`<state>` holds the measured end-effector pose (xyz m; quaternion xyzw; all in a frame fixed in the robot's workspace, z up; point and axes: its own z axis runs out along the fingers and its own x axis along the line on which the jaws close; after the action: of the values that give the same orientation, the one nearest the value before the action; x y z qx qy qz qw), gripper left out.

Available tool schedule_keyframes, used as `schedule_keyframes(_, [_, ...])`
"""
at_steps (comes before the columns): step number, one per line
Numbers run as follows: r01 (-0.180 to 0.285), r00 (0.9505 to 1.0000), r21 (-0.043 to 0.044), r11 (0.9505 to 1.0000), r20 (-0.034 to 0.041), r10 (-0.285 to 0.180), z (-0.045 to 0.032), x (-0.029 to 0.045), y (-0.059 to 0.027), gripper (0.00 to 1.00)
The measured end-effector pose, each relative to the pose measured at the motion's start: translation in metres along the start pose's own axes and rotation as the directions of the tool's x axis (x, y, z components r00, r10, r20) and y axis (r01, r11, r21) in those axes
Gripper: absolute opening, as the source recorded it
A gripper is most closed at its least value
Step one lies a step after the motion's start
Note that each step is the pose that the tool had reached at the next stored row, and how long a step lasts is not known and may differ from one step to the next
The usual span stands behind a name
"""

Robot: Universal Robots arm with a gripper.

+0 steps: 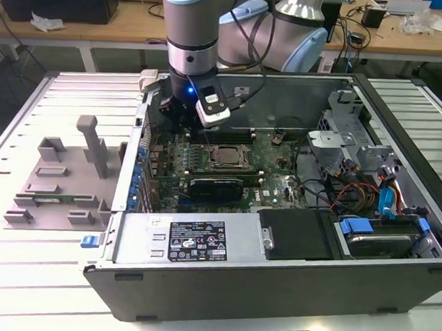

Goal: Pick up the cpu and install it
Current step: 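Install the first cpu locking lever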

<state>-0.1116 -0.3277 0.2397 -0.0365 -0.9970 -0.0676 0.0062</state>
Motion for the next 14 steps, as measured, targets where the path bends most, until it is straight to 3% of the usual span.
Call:
schedule_keyframes(3, [0.004, 1.0000, -0.0316, 0.9995, -0.0025, -0.004, 0.0000, 0.0025, -0.0002, 0.11])
schedule_keyframes(4, [0.005, 1.0000, -0.0748, 0.9972, -0.0055, -0.006, 0.0000, 0.0037, -0.0003, 0.11])
schedule_keyframes(5, [0.006, 0.9999, -0.1308, 0.9914, -0.0094, -0.007, 0.0000, 0.0041, -0.0004, 0.11])
schedule_keyframes(6, [0.006, 0.9999, -0.1355, 0.9908, -0.0097, -0.007, 0.0000, 0.0041, -0.0004, 0.11])
schedule_keyframes(9, [0.006, 0.9999, -0.1364, 0.9906, -0.0098, -0.007, 0.0000, 0.0038, -0.0004, 0.11])
schedule_keyframes(14, [0.006, 0.9999, -0.1363, 0.9907, -0.0098, -0.007, -0.0001, -0.0081, 0.0005, 0.11])
